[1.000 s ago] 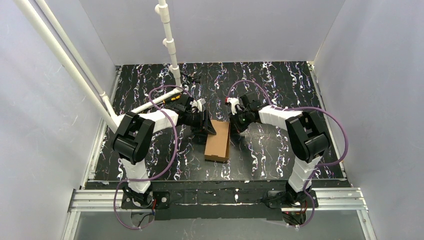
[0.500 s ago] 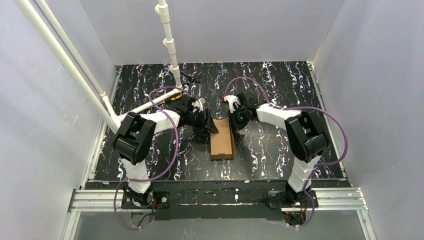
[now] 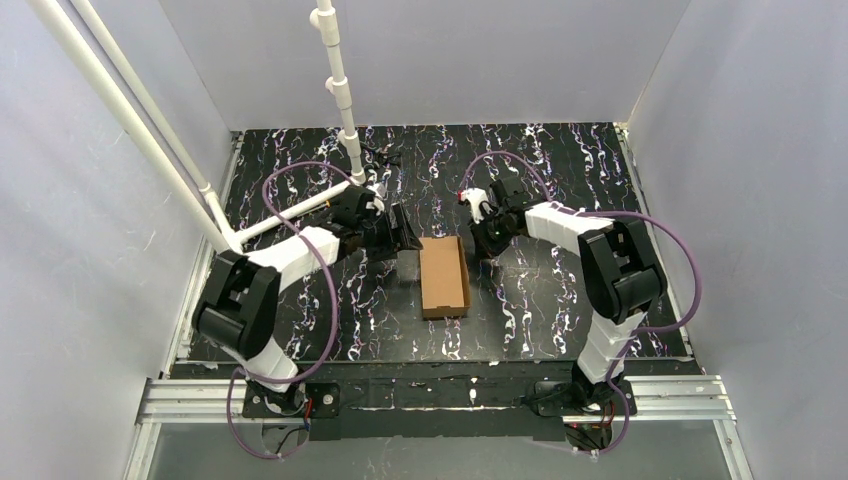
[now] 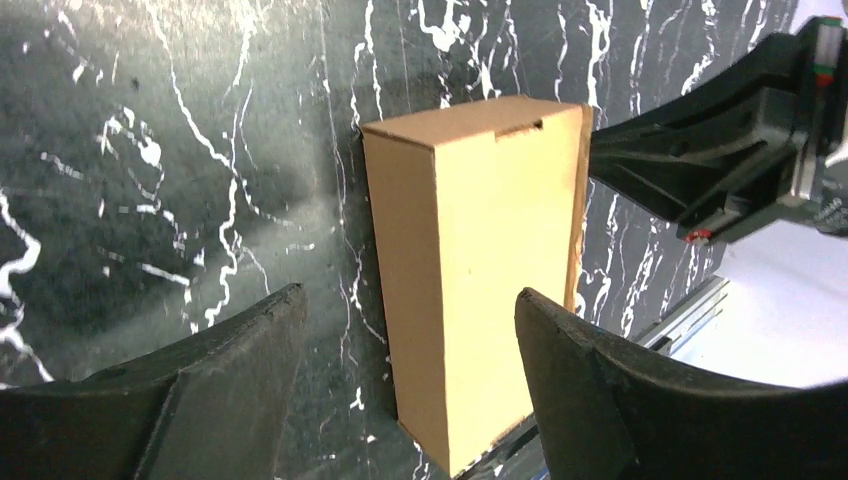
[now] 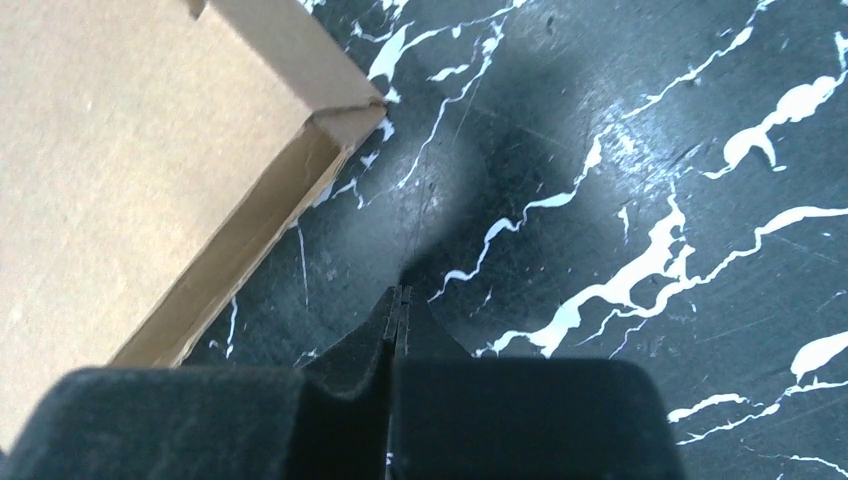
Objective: Fold the paper box
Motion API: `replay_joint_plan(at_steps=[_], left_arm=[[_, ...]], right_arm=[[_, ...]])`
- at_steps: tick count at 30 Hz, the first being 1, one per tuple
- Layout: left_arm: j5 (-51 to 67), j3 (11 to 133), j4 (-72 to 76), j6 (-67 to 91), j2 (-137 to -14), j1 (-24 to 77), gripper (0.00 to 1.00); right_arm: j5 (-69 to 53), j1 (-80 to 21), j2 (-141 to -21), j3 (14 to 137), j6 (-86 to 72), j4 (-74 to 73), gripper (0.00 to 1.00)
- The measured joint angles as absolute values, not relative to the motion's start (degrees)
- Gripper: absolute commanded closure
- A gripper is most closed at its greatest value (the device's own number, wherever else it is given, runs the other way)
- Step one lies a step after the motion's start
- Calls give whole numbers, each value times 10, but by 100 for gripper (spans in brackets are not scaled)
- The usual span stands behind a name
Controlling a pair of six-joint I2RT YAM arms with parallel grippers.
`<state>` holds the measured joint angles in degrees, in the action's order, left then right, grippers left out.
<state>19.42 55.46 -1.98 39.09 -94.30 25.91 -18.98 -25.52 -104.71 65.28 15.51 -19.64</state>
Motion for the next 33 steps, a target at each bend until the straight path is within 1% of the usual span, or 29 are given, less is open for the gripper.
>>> replay_joint_plan(at_steps=[4, 7, 9, 11, 12, 14, 15, 17, 19, 21, 22, 26, 33], left_arm=[[189, 505, -10, 393, -877, 259, 31], [192, 455, 3, 397, -822, 260, 41], [199, 428, 8, 399, -790, 260, 47], [206, 404, 12, 399, -759, 262, 53], [209, 392, 13, 399, -744, 263, 59], [214, 367, 17, 403, -715, 269, 70], [215, 354, 18, 405, -703, 273, 75], [214, 329, 20, 411, -684, 283, 83], [213, 305, 22, 418, -677, 293, 89], [210, 290, 24, 425, -683, 301, 91], [209, 286, 25, 427, -688, 305, 92], [201, 284, 35, 437, -717, 327, 94], [199, 293, 67, 454, -773, 376, 95]], right_arm=[[-225, -239, -1034, 652, 187, -225, 97], [-254, -215, -998, 642, 219, -239, 96], [-276, -199, -955, 623, 244, -237, 94], [-307, -188, -896, 580, 280, -220, 83], [-327, -187, -866, 554, 304, -216, 77], [-373, -189, -805, 497, 382, -216, 72], [-391, -189, -779, 468, 435, -225, 72], [-414, -194, -747, 430, 527, -252, 76], [-424, -195, -743, 413, 608, -276, 86], [-433, -195, -752, 407, 682, -298, 95], [-436, -195, -757, 407, 708, -308, 98], [-441, -211, -788, 407, 787, -329, 99], [-412, -302, -803, 395, 769, -267, 99]])
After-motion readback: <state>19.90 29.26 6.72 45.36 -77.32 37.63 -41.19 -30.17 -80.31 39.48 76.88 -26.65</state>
